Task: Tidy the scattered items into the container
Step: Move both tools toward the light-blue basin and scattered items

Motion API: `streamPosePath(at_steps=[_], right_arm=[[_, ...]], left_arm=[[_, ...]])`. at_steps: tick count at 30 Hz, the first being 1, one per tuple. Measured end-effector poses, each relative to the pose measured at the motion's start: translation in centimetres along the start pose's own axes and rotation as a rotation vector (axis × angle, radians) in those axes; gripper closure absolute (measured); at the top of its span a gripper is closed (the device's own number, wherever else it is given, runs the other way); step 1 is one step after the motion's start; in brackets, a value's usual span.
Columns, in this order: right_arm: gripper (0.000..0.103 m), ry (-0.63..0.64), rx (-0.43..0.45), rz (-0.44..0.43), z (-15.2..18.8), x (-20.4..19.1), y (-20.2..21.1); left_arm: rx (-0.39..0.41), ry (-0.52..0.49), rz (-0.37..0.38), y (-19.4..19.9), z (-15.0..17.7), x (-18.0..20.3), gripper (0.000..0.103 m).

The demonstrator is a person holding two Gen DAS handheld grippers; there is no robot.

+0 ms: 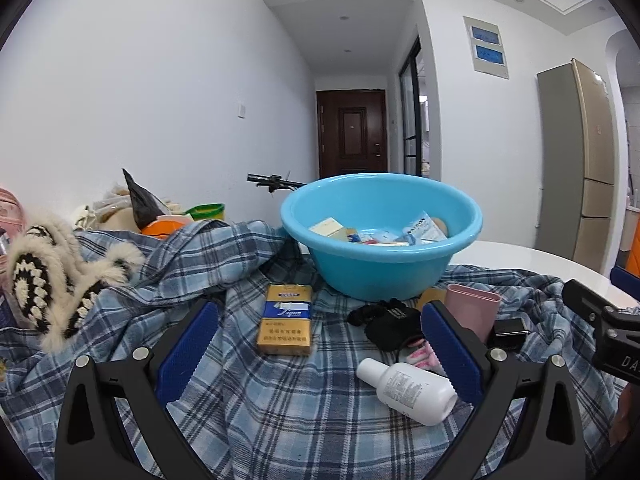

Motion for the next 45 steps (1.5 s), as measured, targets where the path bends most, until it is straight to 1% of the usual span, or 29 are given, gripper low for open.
streamPosePath(at_steps=[1, 3, 6, 9, 10, 12, 18, 21, 24, 26, 30, 34, 36, 38, 39, 40, 42, 44, 45], right_arm=[[0.0, 0.003, 0.001, -0.009, 0.0, -0.1, 0.0], [0.0, 0.014, 0.013, -0.029, -0.1, -0.5, 0.3], [0.0, 0.056, 0.039, -0.017, -0.8, -0.9, 1.1], [0.0, 0.094, 0.083, -0.002, -2.7, -1.3, 2.5], [0.0, 0.098, 0.096, -0.004, -3.5, -1.5, 3.0], [0.0, 0.091, 0.12, -0.005, -5.3, -1.5, 4.0], [0.0, 0.024, 0.185, -0.03, -11.7, -0.8, 6.1], [0.0, 0.002, 0.222, -0.022, -15.1, -0.1, 7.0], [0.0, -0.008, 0.217, -0.004, -17.9, 0.3, 7.5], [0.0, -0.017, 0.22, -0.011, -19.5, 0.4, 7.9], [0.0, -0.027, 0.238, -0.024, -21.5, 0.6, 8.3], [0.0, -0.027, 0.248, -0.04, -22.3, 0.5, 8.4], [0.0, -0.01, 0.228, -0.055, -22.7, 0.2, 7.9], [0.0, 0.019, 0.171, -0.065, -22.7, -0.2, 7.1], [0.0, 0.032, 0.13, -0.071, -22.5, -0.4, 6.3], [0.0, 0.04, 0.094, -0.076, -22.3, -0.6, 5.8], [0.0, 0.053, 0.03, -0.065, -21.6, -0.9, 4.8], [0.0, 0.086, -0.034, -0.061, -20.3, -1.5, 4.2], [0.0, 0.092, -0.057, -0.067, -19.7, -1.7, 3.9]], left_arm=[[0.0, 0.001, 0.013, 0.0, 0.0, 0.1, 0.0], [0.014, -0.01, 0.015, 0.3, -0.3, 0.4, 0.0], [0.017, -0.059, -0.015, 0.7, -1.4, 0.9, 0.0], [0.025, -0.056, -0.051, 1.5, -2.8, 1.0, 0.0], [0.04, -0.05, -0.055, 2.0, -3.5, 1.0, 0.0], [0.059, -0.041, -0.031, 2.8, -5.1, 1.2, 0.0], [0.054, -0.04, -0.015, 3.7, -10.1, 1.1, 0.0], [0.095, -0.043, -0.02, 4.4, -13.3, 0.9, 0.0], [0.108, -0.045, -0.013, 5.1, -16.6, 0.6, 0.0], [0.115, -0.029, -0.002, 5.5, -18.7, 0.3, 0.0], [0.142, 0.004, -0.008, 6.0, -21.7, -0.5, 0.0], [0.154, 0.014, -0.006, 6.2, -22.8, -0.8, 0.0], [0.131, 0.003, -0.01, 5.6, -22.8, -0.7, 0.0], [0.077, -0.017, 0.004, 4.5, -22.4, -0.4, 0.0], [0.046, -0.025, 0.016, 3.9, -22.1, -0.2, 0.0], [0.021, -0.03, 0.031, 3.4, -21.9, 0.0, 0.0], [-0.038, -0.04, 0.096, 2.8, -21.0, 0.7, 0.0], [-0.107, -0.06, 0.126, 2.2, -20.0, 1.3, 0.0], [-0.128, -0.071, 0.131, 1.9, -19.7, 1.5, 0.0]])
Point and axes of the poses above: each gripper's, at about its wrist camera, not at the fingertips, and y roughly against the way its jaws point, x to its right, z to its underside, the point moved 9 cm from there along -y, roughly the way its jaws point, and after that the axes turned 4 degrees about -x, right-handed, at the moved point
